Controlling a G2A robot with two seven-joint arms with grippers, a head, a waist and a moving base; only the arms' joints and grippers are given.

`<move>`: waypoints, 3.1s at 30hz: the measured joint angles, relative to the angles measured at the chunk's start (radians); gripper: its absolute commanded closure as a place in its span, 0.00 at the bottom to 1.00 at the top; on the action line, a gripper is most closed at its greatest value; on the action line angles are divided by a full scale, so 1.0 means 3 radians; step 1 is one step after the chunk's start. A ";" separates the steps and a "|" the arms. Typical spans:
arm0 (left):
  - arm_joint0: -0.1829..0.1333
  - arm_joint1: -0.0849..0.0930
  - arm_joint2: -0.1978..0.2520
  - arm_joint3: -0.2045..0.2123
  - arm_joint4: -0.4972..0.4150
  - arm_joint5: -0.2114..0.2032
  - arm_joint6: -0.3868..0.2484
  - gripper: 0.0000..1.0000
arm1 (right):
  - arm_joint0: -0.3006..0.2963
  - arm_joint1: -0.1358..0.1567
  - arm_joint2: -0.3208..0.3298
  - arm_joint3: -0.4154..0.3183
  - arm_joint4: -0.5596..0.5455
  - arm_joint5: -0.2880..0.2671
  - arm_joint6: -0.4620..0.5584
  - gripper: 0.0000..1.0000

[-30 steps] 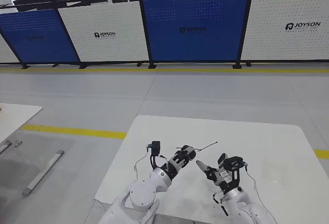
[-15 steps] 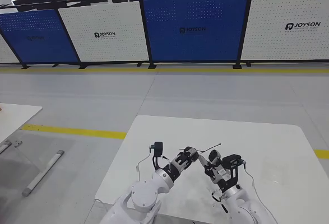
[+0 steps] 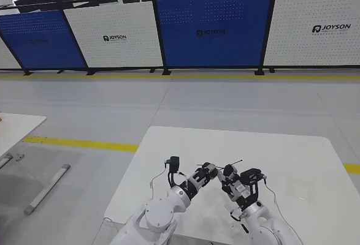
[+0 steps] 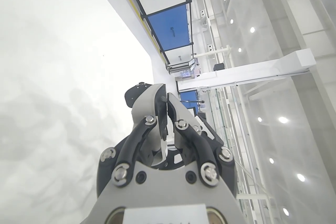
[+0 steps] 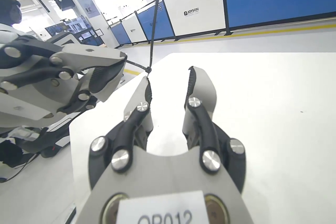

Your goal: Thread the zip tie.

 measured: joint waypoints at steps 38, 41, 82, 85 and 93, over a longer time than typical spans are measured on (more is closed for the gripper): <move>-0.0036 0.0011 0.0033 0.0017 -0.0049 -0.0044 0.0028 1.00 | 0.0032 -0.0001 -0.0035 -0.0007 -0.0059 0.0046 0.0043 1.00; -0.0031 0.0012 0.0033 0.0008 -0.0077 -0.0054 0.0016 1.00 | 0.0039 -0.0002 -0.0040 0.0000 -0.0069 0.0046 0.0045 1.00; 0.0125 0.0055 -0.0052 -0.0285 -0.0105 -0.0239 0.0047 1.00 | 0.0066 -0.0011 -0.0028 0.0113 0.0060 0.0025 -0.0038 0.00; 0.0086 0.0049 -0.0063 -0.0214 -0.0161 -0.0207 0.0088 1.00 | -0.0020 0.0011 0.0096 0.0037 0.0129 -0.0048 -0.0201 0.00; 0.0052 0.0053 -0.0187 -0.0033 -0.0248 -0.0119 0.0186 1.00 | -0.0579 0.0143 0.0738 -0.0532 0.0262 -0.0168 -0.0691 0.00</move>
